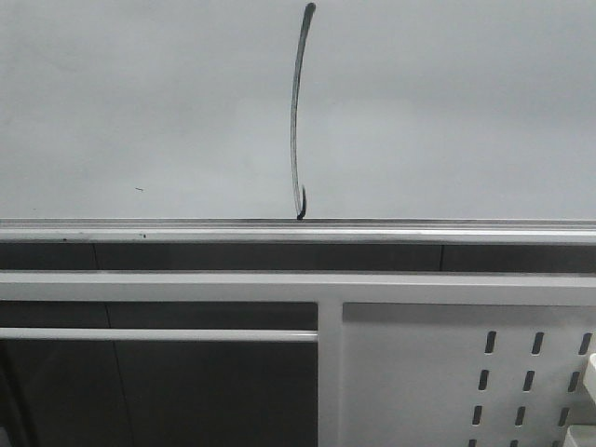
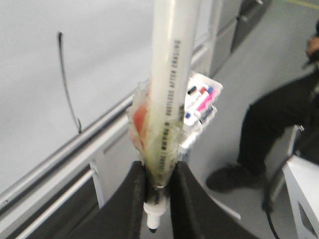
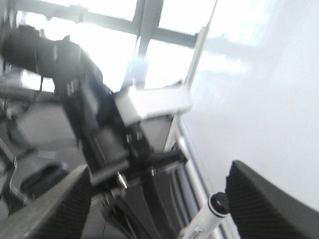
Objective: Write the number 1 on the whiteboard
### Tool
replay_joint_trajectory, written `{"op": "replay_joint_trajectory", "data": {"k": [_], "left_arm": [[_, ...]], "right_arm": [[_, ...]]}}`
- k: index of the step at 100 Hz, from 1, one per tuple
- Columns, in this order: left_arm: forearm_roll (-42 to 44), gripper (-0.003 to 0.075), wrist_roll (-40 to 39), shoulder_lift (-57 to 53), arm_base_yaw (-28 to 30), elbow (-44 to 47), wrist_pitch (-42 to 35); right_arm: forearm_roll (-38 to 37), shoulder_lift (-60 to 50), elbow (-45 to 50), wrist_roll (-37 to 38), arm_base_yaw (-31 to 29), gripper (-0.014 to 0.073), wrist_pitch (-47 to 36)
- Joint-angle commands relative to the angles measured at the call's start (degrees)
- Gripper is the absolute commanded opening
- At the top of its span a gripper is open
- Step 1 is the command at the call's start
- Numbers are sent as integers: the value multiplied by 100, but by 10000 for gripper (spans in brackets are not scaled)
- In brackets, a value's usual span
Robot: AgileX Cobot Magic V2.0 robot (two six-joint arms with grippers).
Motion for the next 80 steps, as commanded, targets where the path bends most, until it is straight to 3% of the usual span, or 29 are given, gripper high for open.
{"op": "replay_joint_trajectory", "data": {"k": [1, 16, 30, 54, 63, 80], "left_arm": [[-554, -20, -67, 97, 18, 34, -1362], [-605, -20, -67, 597, -149, 80, -2360], [-746, -20, -67, 1319, -625, 80, -3236], [-807, -20, -67, 2377, -1776, 80, -5390], [-1209, -20, -78, 2685, -1793, 80, -5710], [-1472, -20, -78, 3113, -1505, -12, -5621]], "right_arm": [[253, -464, -8, -33, -3, 364, -593], [294, -1220, 733, -33, -268, -80, -605], [722, -1814, 1609, -33, -684, -57, -721], [1042, -2590, 2599, -33, -1324, -58, -730], [1236, -2800, 2724, -33, -1435, -58, -720], [1248, -2960, 2747, -33, -1446, -58, -745]]}}
